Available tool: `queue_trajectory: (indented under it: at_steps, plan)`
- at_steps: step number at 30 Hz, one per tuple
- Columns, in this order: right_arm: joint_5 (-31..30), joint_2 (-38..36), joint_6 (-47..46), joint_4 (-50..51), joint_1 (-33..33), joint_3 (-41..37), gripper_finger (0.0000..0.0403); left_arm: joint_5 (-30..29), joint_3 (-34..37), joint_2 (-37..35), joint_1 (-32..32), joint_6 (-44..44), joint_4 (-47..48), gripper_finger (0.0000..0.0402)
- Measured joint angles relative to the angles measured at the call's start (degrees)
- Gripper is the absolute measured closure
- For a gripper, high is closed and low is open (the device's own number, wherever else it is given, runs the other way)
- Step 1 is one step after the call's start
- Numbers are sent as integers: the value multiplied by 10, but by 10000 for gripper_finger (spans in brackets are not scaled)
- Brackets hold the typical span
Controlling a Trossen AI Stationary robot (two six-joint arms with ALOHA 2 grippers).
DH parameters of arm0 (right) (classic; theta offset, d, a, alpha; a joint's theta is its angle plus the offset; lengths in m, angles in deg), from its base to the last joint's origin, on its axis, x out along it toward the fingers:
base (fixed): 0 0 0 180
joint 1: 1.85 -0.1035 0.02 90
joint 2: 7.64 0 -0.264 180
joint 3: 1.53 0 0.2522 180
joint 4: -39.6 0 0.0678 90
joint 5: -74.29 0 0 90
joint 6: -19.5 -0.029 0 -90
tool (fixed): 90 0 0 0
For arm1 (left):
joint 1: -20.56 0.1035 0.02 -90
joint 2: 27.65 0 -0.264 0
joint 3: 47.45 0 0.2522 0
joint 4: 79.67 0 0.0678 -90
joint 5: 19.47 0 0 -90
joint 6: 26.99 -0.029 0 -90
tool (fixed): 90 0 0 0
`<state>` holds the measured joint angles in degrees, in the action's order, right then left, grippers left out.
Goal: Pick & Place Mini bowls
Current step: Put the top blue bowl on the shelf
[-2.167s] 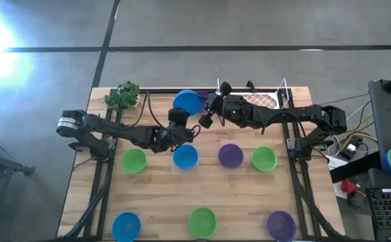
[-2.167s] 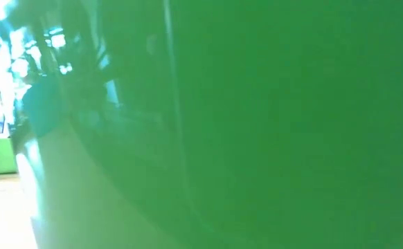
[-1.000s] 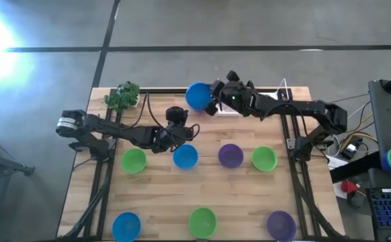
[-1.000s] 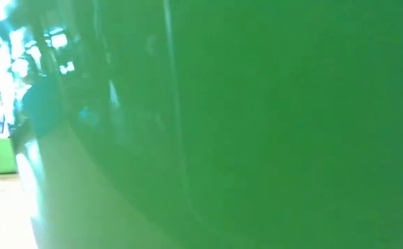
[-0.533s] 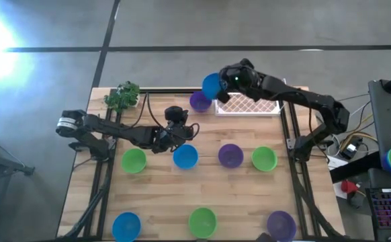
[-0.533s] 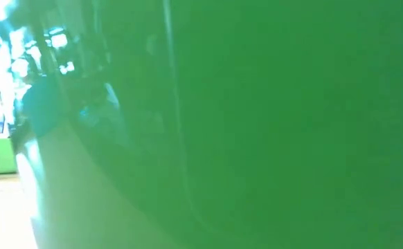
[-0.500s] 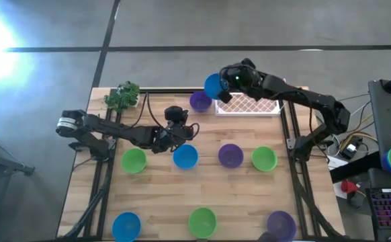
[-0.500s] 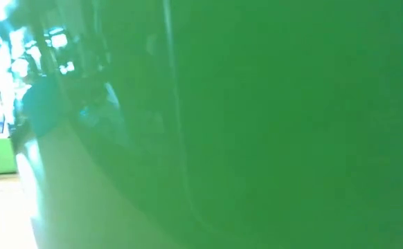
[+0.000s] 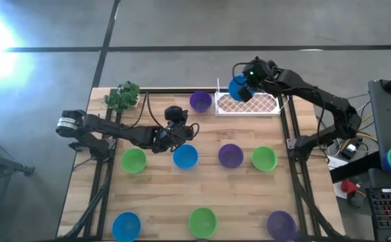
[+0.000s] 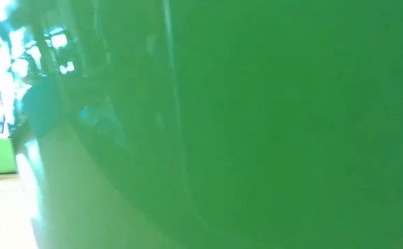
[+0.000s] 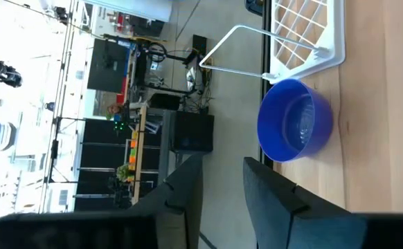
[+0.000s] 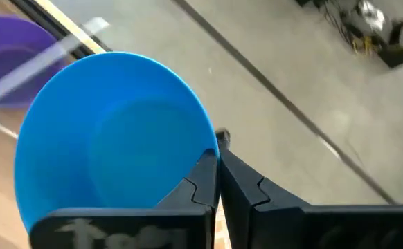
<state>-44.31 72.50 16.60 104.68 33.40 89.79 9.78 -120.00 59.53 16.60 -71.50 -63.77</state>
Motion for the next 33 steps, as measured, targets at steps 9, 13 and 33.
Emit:
queue_trajectory:
  at_steps: [9,13,33]
  plan:
    - [0,-35,-17,8,47,-87,395,0,0,0,0,0,0,299]
    - [0,-51,-31,8,58,-120,395,0,0,0,0,0,0,299]
    - [-94,-44,-92,-38,97,-240,394,0,0,0,0,0,0,299]
